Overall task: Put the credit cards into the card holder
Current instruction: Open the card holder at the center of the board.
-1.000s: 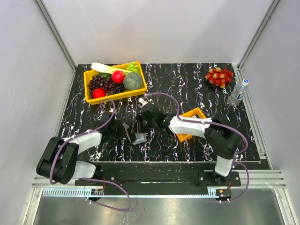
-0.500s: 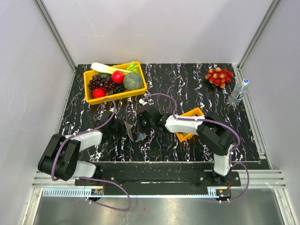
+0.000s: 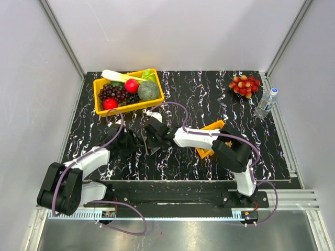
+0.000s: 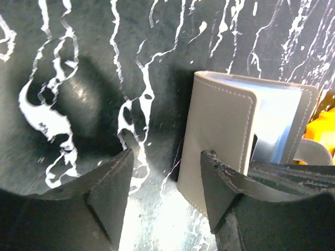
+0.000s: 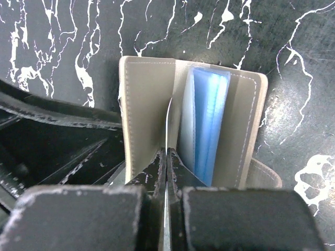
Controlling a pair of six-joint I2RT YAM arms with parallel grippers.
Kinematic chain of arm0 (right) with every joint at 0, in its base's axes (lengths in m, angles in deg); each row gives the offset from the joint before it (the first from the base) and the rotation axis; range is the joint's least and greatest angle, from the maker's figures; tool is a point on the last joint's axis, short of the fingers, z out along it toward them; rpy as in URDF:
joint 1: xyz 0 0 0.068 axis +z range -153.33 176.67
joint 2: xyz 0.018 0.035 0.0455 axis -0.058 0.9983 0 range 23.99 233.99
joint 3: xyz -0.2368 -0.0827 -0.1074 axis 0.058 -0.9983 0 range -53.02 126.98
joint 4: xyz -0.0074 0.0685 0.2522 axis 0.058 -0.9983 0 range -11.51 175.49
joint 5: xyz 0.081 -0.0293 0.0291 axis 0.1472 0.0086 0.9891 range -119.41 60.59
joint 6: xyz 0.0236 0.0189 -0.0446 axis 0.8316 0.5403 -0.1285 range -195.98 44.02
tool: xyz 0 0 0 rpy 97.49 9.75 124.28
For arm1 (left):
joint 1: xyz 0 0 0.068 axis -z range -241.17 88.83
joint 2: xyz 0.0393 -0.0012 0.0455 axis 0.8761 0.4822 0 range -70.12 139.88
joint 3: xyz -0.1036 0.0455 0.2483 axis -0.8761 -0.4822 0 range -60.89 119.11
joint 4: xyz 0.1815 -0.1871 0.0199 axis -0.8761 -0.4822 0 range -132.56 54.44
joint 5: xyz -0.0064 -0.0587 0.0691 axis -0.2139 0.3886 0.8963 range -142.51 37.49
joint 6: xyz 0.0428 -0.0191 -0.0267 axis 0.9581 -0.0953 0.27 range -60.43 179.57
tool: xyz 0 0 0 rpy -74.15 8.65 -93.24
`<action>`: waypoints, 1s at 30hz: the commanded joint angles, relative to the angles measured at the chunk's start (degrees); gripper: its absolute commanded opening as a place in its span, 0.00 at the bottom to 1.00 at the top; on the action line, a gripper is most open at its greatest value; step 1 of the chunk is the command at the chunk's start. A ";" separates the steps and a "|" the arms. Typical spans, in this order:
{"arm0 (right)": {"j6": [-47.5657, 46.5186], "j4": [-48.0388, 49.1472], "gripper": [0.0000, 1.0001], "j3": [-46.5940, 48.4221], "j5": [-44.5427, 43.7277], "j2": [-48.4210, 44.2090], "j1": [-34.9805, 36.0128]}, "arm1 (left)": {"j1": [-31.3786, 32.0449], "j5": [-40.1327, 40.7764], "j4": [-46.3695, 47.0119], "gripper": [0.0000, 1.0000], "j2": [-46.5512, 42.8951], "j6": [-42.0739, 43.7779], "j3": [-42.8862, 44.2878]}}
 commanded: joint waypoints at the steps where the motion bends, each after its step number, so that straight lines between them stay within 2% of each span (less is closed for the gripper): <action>1: -0.69 -4.32 0.00 0.14 -1.34 3.61 2.23 | -0.47 3.01 -8.42 0.60 -5.03 0.91 -0.18; 9: -1.13 -4.32 0.00 0.14 -0.63 3.87 2.15 | -0.73 4.05 -7.62 0.63 -14.43 -3.48 -3.79; 12: -1.21 -4.23 0.00 0.32 -0.37 3.87 2.15 | -0.74 5.82 -8.86 0.70 -21.28 -4.97 -4.93; 14: -1.39 -4.23 0.00 0.32 -0.20 3.96 2.15 | -0.82 5.65 -9.65 0.70 -23.57 -5.24 -4.50; 22: -1.21 -4.14 0.00 0.15 -0.28 3.61 2.15 | -0.74 4.33 -9.21 0.73 -24.29 -5.59 -4.58; 30: -0.86 -4.05 0.00 0.06 -0.02 3.43 1.88 | -0.74 10.21 -15.71 0.73 -20.69 -3.31 -4.14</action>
